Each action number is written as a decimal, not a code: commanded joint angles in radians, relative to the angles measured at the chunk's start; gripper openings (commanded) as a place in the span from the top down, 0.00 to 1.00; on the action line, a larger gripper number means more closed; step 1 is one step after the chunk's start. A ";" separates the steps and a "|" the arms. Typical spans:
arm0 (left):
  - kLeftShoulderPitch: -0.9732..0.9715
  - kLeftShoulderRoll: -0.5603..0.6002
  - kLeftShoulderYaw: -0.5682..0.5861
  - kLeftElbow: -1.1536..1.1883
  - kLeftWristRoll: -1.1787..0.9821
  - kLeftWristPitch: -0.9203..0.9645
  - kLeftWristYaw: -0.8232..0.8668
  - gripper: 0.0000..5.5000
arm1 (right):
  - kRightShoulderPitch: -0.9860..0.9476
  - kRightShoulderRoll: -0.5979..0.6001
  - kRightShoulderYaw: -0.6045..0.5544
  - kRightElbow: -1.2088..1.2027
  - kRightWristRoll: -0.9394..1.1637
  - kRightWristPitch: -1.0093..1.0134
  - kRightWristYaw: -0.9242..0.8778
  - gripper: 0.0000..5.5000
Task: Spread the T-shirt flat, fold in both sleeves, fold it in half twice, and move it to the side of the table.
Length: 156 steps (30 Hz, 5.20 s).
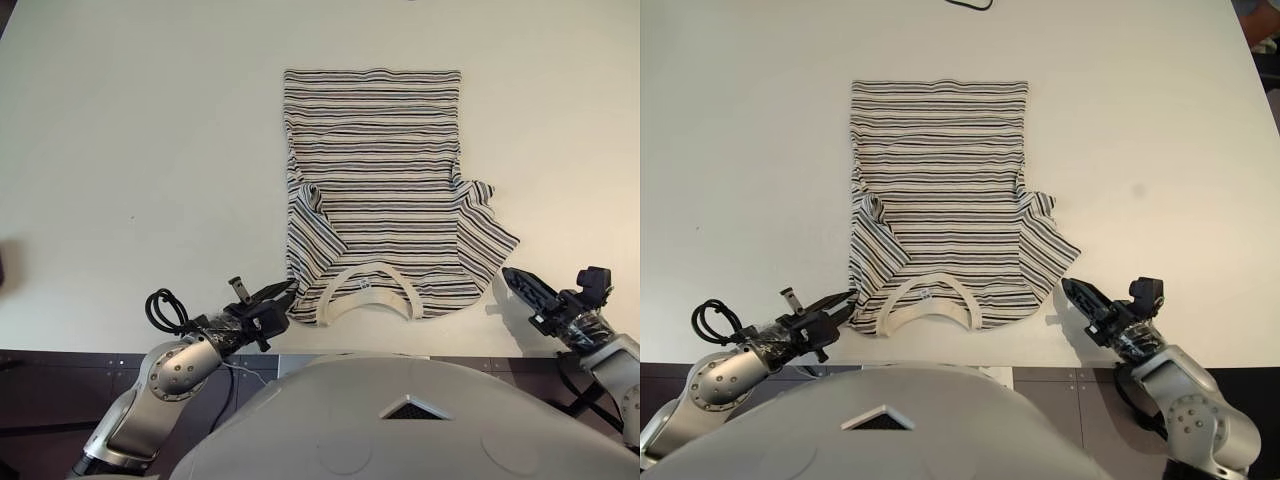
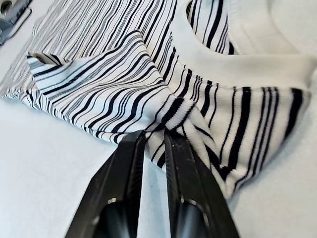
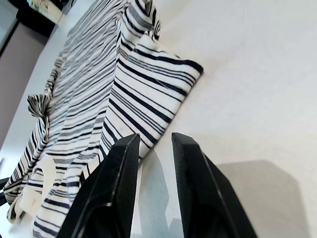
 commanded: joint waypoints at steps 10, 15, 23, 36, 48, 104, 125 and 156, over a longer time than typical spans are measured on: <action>0.042 0.020 -0.013 0.063 0.009 0.027 -0.066 0.86 | -0.126 0.044 0.001 0.059 0.040 0.048 -0.187 0.85; 0.017 -0.022 0.008 -0.025 -0.081 0.059 -0.071 0.86 | -0.127 0.019 0.014 0.033 0.019 0.021 -0.165 0.98; -0.005 -0.028 0.026 -0.063 -0.074 0.066 -0.101 0.86 | -0.096 -0.033 0.117 -0.179 -0.098 -0.112 -0.027 0.98; -0.056 -0.027 0.024 -0.089 -0.078 0.085 -0.163 0.86 | -0.095 -0.072 0.407 -0.279 -0.354 -0.220 0.025 0.98; -0.068 -0.021 0.040 -0.102 -0.074 0.086 -0.207 0.86 | -0.084 -0.122 0.555 -0.287 -0.489 -0.263 0.074 0.98; -0.098 0.072 0.186 0.281 0.404 -0.635 -0.025 0.65 | 0.006 -0.490 0.376 0.284 -1.014 -1.409 0.544 0.55; -0.164 0.135 0.025 0.310 0.300 -0.575 -0.054 0.93 | -0.055 -0.563 0.439 0.337 -1.067 -1.590 0.502 0.54; -0.191 0.187 0.011 0.221 0.056 -0.501 -0.178 0.98 | -0.132 -0.663 0.670 0.232 -1.027 -1.528 0.420 0.97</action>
